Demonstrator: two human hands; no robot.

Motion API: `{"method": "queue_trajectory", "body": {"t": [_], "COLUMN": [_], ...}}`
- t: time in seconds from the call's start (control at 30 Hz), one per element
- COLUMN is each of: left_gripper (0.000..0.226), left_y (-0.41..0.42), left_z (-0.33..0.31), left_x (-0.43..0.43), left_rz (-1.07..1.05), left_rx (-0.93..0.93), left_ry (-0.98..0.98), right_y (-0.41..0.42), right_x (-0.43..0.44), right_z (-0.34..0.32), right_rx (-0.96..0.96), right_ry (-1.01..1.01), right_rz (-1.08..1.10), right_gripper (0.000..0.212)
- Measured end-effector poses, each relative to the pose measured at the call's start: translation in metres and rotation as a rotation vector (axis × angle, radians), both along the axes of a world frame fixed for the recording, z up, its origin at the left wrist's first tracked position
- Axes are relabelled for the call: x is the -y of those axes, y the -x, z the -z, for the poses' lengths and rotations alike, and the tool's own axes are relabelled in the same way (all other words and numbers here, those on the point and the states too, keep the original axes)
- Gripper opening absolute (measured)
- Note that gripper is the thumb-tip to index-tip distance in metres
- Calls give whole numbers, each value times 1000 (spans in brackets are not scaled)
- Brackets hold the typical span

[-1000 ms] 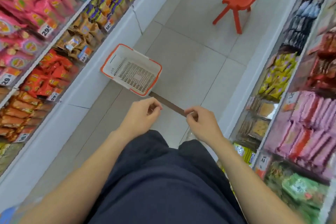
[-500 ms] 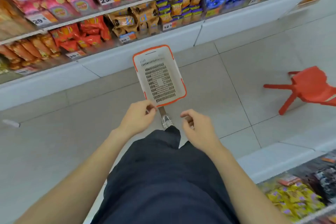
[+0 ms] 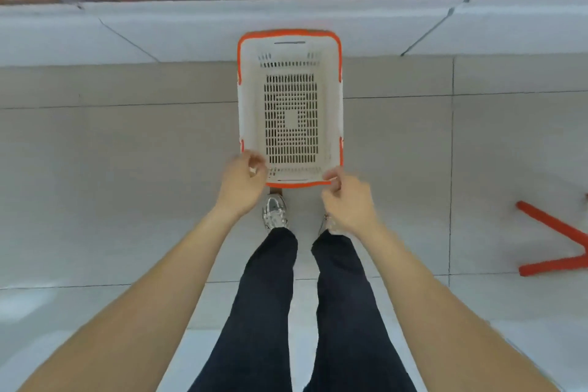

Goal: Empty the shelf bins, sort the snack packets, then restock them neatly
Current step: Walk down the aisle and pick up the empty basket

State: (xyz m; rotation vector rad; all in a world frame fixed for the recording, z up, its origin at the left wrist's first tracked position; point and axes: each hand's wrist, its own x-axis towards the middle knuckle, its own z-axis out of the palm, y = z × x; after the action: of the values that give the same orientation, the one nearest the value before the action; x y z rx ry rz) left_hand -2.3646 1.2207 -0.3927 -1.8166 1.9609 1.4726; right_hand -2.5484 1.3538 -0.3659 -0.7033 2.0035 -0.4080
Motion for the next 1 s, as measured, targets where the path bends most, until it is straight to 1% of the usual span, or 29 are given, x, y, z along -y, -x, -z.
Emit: {"method": "queue_trajectory", "body": {"t": [0.1, 0.17, 0.27, 0.3, 0.33, 0.4, 0.43, 0.5, 0.57, 0.67, 0.73, 0.8, 0.87, 1.0], "left_gripper": [30, 41, 63, 71, 77, 79, 75, 64, 52, 41, 32, 32, 34, 29], "left_y": [6, 8, 4, 3, 2, 5, 8, 10, 6, -3, -1, 7, 19, 46], "left_z": [93, 146, 216, 237, 256, 281, 289, 294, 289, 263, 233, 191, 140, 26], "left_x": [4, 6, 12, 15, 16, 19, 21, 26, 33, 41, 42, 38, 27, 3], "left_rz": [-140, -214, -259, -267, -285, -371, -414, -430, -373, -315, -247, -143, -57, 24], "left_rx": [89, 141, 164, 155, 145, 141, 156, 210, 280, 358, 401, 460, 477, 393], "left_ry": [31, 42, 86, 92, 86, 61, 69, 94, 85, 88, 120, 141, 152, 181], "right_y": [25, 36, 46, 49, 50, 52, 54, 59, 66, 74, 78, 82, 83, 78], "right_x": [20, 29, 33, 33, 34, 36, 37, 36, 33, 25, 17, 1, -23, -76], "right_z": [92, 150, 226, 249, 267, 297, 308, 317, 310, 282, 251, 211, 160, 40], "right_rx": [-17, -75, -155, -138, -81, 82, 130, 118, 33, -77, -122, -156, -171, -202], "right_ry": [-6, 2, -27, -55, -79, -96, -84, -63, -60, -38, -65, -131, -163, -135], "right_rz": [108, 224, 361, 372, 371, 377, 392, 413, 408, 383, 360, 351, 375, 530], "right_gripper": [28, 34, 58, 68, 78, 88, 88, 75, 60, 39, 32, 28, 23, 23]}}
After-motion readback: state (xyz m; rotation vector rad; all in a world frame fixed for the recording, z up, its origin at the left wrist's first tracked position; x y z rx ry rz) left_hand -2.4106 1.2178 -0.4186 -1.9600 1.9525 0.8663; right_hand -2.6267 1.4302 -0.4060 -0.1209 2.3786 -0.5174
